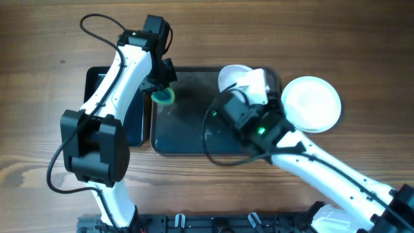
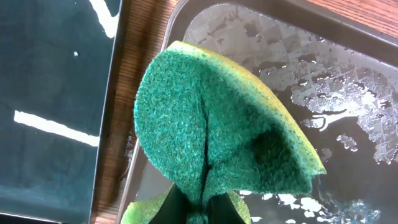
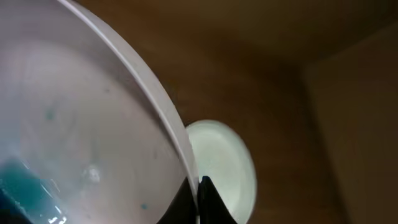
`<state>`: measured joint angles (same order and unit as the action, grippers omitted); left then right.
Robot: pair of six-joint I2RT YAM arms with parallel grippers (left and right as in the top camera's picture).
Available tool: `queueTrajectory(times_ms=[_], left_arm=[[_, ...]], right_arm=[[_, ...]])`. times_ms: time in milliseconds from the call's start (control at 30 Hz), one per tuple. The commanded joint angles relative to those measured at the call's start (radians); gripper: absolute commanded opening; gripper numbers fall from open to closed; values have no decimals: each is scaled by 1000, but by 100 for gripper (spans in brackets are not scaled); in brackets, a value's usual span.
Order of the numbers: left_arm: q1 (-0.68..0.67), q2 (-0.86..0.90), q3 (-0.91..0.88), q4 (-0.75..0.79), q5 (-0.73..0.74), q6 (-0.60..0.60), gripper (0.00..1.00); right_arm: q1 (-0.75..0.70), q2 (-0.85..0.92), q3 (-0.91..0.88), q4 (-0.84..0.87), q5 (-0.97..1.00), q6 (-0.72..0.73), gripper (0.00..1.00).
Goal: Clean dirty plates on tray and stack at the side
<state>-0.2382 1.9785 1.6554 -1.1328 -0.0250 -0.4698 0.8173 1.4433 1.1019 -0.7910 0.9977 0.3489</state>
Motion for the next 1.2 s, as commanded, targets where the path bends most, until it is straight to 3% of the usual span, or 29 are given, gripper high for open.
queueTrajectory(times_ms=[0,167,400,467,533,600,667,700,800,967,1167], left_arm=[[-1,0,15,3,10,-13,4],[-1,0,15,3,10,-13,4],[-1,0,14,3,10,-13,4],[-2,0,14,3,10,-13,4],[-2,0,14,3,10,-13,4],[-2,0,14,3,10,-13,4],[-2,0,14,2,10,-13,4],[-2,0,14,2,10,-13,4],[-2,0,14,3,10,-14,4],[-2,0,14,-6,10,-13,4],[-2,0,14,-5,9,-13,4]], right_arm=[[114,-19,12,66,442,-148,4],[181,-21,11,235,523,-343,4],[181,-21,11,260,514,-328,4],[181,-21,10,243,423,-323,4],[181,-21,10,180,197,-312,4],[168,-21,10,109,-25,-179,4],[130,-21,10,47,-202,53,4],[101,-21,10,29,-287,135,4],[-1,-30,11,30,-502,201,4],[-369,-120,13,39,-953,201,4],[-849,-161,12,-47,-1089,201,4]])
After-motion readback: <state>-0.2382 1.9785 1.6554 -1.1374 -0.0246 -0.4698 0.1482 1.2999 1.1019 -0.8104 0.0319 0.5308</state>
